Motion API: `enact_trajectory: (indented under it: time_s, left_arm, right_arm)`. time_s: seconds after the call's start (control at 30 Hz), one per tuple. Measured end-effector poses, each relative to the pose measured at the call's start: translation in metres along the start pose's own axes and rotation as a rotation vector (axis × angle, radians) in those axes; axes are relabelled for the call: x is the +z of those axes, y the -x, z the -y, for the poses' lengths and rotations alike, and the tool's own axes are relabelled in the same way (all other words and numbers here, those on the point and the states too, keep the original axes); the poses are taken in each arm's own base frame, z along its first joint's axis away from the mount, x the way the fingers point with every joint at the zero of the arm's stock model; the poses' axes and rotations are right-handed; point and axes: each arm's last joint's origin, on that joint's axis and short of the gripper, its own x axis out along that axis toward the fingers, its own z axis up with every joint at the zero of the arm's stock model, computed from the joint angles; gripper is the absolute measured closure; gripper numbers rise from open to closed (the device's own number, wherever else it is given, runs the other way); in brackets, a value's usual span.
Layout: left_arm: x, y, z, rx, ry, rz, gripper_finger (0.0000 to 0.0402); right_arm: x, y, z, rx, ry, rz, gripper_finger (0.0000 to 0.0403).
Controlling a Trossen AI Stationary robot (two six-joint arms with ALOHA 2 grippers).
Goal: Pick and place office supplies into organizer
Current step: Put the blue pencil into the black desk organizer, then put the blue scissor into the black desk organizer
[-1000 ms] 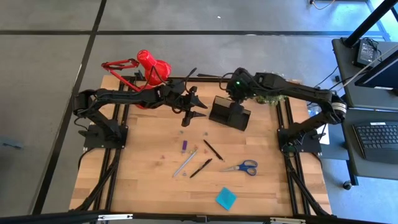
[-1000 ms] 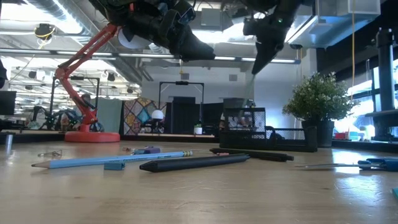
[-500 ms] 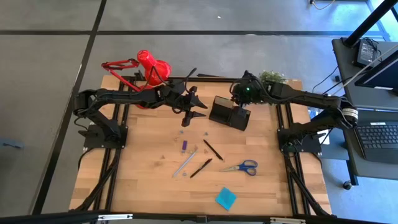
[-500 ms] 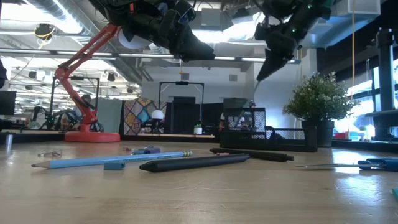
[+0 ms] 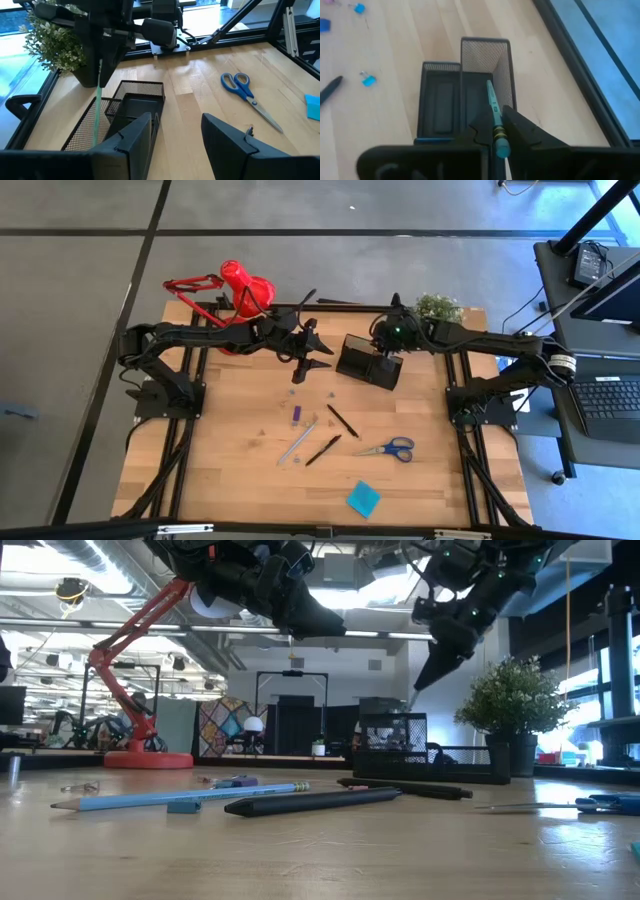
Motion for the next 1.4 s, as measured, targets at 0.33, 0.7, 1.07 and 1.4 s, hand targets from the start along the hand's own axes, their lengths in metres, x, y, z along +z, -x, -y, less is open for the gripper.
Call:
enact_trajectory:
  time_s: [0.33, 0.7, 1.07, 1.4]
  left_arm:
    - [0.0, 0.0, 0.0, 0.0, 0.0, 0.0, 0.0233]
    - [0.0, 0.0, 0.0, 0.0, 0.0, 0.0, 0.0233]
    - [0.0, 0.0, 0.0, 0.0, 0.0, 0.0, 0.0233]
    - [0.0, 0.0, 0.0, 0.0, 0.0, 0.0, 0.0233]
  right_arm:
    - [-0.005, -0.003, -0.001, 0.001, -0.001, -0.009, 0.034]
    - [-0.003, -0.001, 0.0, -0.015, -0.001, -0.023, 0.0334]
    - [0.031, 0.039, -0.011, 0.012, 0.016, -0.079, 0.0334]
    - [0.049, 0.094, -0.069, 0.223, 0.039, -0.134, 0.0334]
